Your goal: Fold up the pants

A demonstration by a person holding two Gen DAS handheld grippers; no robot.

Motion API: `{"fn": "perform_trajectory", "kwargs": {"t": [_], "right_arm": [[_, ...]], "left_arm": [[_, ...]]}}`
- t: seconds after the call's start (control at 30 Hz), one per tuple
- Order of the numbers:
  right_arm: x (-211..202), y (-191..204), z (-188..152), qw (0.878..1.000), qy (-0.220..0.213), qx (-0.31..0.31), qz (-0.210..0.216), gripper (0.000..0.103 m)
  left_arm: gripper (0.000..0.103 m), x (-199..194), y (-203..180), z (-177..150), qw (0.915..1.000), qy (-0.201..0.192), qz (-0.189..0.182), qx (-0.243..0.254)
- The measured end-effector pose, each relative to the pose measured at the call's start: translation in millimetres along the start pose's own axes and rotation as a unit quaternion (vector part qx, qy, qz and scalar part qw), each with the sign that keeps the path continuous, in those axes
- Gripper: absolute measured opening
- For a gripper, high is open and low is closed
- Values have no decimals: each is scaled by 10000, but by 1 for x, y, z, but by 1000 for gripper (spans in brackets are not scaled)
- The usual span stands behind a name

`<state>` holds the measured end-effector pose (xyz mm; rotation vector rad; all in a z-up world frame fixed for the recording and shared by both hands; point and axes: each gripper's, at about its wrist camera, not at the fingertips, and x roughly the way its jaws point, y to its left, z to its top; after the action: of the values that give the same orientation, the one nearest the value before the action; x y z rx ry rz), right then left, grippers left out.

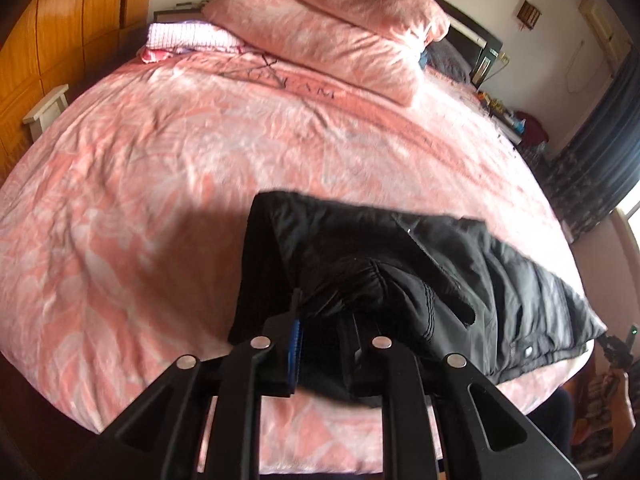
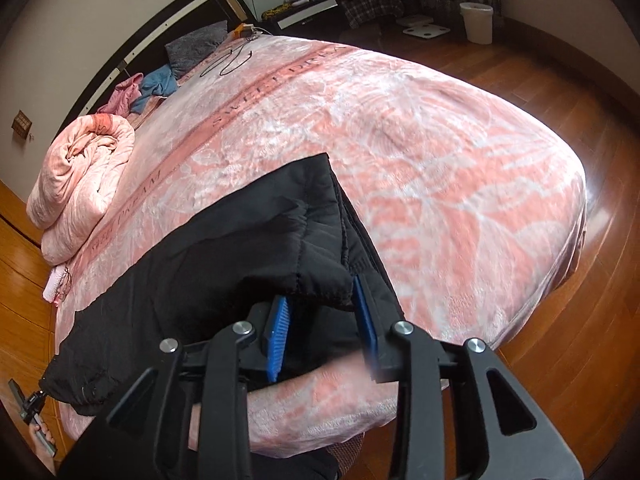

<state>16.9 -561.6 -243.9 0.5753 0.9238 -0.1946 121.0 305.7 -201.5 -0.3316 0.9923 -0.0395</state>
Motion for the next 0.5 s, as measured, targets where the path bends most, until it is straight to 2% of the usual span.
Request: {"fn": "perform_trajectory", "kwargs": {"t": [0.13, 0.2, 0.3, 0.37, 0.4, 0.43, 0.5], "right_arm": [[-4, -4, -2, 10000, 6, 29, -74, 46], [-8, -5, 0, 9997, -3, -40, -249, 60], [-16, -13, 5, 9996, -3, 77, -282, 65], [-24, -27, 3, 9987, 21, 514, -30, 65], [-27, -33, 1, 9971, 36, 750, 123, 65], [-29, -40, -2, 9942, 40, 1021, 319, 65], [-30, -45, -10, 9882, 80, 1371, 681, 67]], "left_arm": [[16, 4, 14, -9, 9995, 80, 151, -273], [17, 7, 22, -12, 9985, 191, 315, -407], [25, 6, 34, -17, 9956, 307, 719, -525], [29, 0, 47, -20, 9924, 255, 973, -715], [34, -4, 53, -22, 9909, 220, 1014, -852], [44, -10, 60, -24, 9886, 140, 1062, -1060], [52, -23, 66, -28, 9870, -58, 899, -1333]]}}
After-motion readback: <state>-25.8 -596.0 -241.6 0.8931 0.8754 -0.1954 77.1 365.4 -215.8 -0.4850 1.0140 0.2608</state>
